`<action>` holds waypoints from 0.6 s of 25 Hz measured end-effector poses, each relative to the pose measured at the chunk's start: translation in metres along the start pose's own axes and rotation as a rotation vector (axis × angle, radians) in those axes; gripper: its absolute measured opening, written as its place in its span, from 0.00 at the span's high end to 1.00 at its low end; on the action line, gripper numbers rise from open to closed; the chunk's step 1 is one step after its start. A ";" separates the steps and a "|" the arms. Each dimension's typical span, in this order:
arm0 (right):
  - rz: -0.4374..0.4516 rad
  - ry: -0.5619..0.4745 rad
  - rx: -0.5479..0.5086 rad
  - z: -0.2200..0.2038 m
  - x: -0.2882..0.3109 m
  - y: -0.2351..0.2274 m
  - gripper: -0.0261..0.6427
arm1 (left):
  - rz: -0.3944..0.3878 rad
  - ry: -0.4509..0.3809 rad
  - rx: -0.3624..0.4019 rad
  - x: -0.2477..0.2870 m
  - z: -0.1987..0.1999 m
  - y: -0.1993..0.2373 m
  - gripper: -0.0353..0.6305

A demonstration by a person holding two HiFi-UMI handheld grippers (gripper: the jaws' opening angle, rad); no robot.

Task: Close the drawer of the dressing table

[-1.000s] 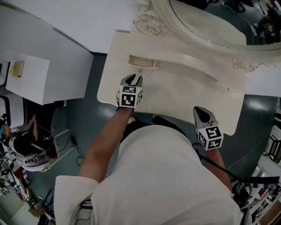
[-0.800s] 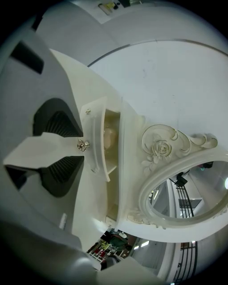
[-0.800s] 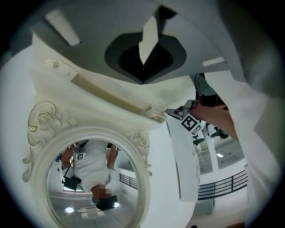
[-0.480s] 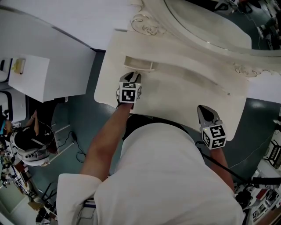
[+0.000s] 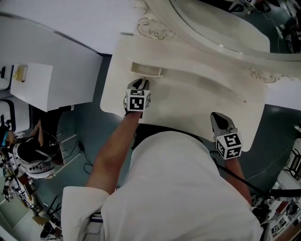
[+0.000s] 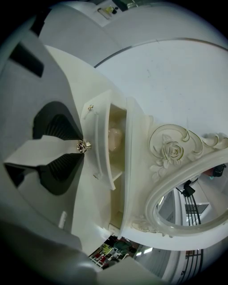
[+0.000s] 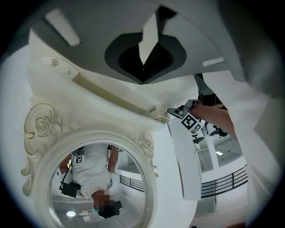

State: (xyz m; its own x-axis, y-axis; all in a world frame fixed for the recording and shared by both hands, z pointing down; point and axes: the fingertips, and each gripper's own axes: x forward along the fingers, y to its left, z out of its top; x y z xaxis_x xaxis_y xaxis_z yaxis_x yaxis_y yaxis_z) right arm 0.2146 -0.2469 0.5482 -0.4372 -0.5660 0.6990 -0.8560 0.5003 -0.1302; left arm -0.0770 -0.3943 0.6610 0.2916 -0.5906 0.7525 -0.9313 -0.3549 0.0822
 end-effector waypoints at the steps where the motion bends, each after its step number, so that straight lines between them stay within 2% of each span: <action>1: 0.002 0.000 0.000 0.000 0.000 0.000 0.96 | 0.001 0.002 0.002 0.001 0.001 0.000 0.80; 15: -0.001 0.001 0.015 0.005 0.005 -0.015 0.96 | 0.013 0.000 0.025 0.015 0.023 0.004 0.80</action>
State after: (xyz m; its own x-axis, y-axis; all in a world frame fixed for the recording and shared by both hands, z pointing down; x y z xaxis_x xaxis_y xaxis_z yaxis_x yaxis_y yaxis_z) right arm 0.2237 -0.2606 0.5502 -0.4363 -0.5658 0.6997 -0.8602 0.4903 -0.1400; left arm -0.0713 -0.4214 0.6578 0.2791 -0.5955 0.7534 -0.9292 -0.3653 0.0555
